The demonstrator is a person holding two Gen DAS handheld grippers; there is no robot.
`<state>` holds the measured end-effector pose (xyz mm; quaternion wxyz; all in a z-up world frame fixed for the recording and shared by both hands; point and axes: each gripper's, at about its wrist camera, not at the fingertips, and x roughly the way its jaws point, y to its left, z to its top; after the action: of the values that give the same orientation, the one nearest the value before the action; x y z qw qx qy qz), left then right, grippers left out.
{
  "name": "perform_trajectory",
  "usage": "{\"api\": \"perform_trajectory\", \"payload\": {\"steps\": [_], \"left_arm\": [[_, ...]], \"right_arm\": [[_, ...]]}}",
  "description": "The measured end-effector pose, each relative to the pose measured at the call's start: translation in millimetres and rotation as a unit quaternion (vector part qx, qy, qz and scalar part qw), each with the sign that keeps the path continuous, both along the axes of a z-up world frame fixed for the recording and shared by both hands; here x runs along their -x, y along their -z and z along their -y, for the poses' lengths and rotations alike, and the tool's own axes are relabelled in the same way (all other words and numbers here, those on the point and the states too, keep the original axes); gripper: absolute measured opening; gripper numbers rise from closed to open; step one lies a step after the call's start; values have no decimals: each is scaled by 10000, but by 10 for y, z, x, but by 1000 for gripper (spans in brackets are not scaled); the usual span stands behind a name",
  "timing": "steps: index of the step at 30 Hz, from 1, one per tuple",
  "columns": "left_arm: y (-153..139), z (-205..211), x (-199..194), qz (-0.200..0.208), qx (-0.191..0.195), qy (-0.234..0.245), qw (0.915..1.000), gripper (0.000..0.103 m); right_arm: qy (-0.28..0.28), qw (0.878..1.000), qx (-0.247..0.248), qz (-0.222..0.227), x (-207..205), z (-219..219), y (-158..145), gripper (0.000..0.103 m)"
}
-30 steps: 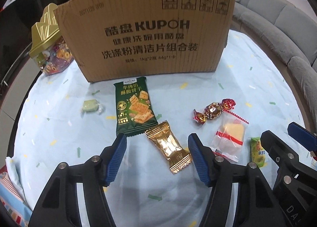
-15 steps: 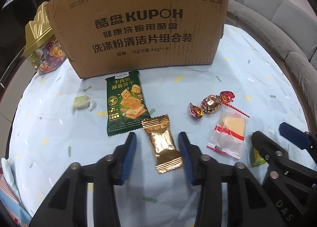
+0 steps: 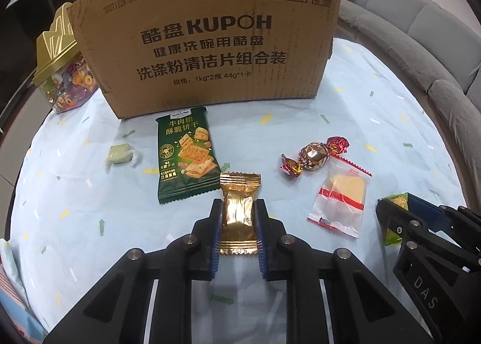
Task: Organize snacks
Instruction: 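Grasp the gold wrapped candy with the left tool while the right tool grasps the green-yellow packet, then lift both held snacks and carry them over the cardboard box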
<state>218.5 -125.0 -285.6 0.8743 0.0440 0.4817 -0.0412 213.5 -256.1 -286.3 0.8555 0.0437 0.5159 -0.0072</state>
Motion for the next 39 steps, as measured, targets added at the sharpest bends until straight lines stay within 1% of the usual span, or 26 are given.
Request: {"api": "perform_trajectory", "payload": {"steps": [5,15,24,33,39], "left_arm": [[-52,11,10,38,-4,43,10000,20],[-252,4,53,219,-21,73,9997,20],[-481,-25,88,468,19,75,9989,20],[-760,-134,108,739,102,-3,9972,20],[-969,-212,133,933,147,-44,9955,20]], "right_arm": [[37,9999,27,126,-1,13,-73,25],[33,9995,66,322,56,-9,-241,25],[-18,9979,201,621,133,-65,-514,25],[-71,9958,311,855,155,-142,-761,25],[-146,9934,379,1071,158,-236,-989,25]]}}
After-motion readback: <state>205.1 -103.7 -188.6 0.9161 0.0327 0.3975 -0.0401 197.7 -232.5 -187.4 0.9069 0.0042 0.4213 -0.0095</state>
